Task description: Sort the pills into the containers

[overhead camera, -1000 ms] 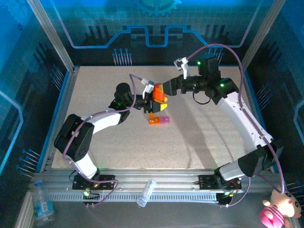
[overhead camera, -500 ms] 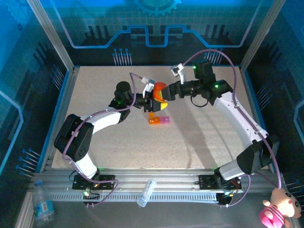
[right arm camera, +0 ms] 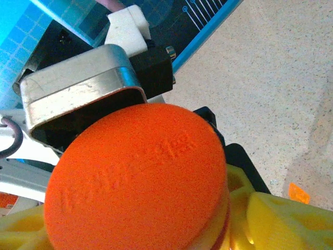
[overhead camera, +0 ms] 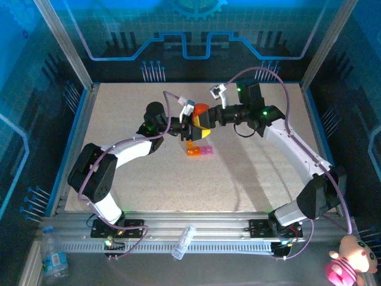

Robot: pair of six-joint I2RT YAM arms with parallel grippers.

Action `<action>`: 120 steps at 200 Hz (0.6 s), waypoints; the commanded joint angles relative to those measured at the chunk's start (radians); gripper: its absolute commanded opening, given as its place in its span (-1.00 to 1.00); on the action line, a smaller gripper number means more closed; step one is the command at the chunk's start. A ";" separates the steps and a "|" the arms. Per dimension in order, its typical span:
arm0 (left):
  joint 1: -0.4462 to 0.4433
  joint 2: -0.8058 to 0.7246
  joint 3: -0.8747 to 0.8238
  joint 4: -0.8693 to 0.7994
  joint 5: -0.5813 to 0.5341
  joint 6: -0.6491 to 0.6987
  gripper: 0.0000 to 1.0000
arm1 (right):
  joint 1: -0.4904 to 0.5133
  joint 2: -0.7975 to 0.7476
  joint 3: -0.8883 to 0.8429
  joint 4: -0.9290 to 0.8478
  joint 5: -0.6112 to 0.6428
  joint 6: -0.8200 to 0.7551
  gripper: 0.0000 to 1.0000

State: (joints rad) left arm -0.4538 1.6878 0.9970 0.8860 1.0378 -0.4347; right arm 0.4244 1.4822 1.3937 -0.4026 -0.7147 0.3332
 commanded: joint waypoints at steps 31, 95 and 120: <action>-0.011 -0.023 0.040 0.015 0.019 0.020 -1.00 | 0.013 -0.006 -0.026 0.066 -0.017 0.034 0.00; -0.013 -0.025 0.039 0.016 0.002 0.026 -1.00 | 0.001 -0.038 -0.081 0.134 -0.014 0.073 -0.25; -0.011 -0.031 0.024 0.047 -0.028 0.022 -0.67 | -0.009 -0.061 -0.108 0.174 0.008 0.097 -0.29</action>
State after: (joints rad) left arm -0.4545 1.6878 1.0016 0.8448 1.0344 -0.4534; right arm 0.4244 1.4563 1.3174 -0.2855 -0.7090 0.3676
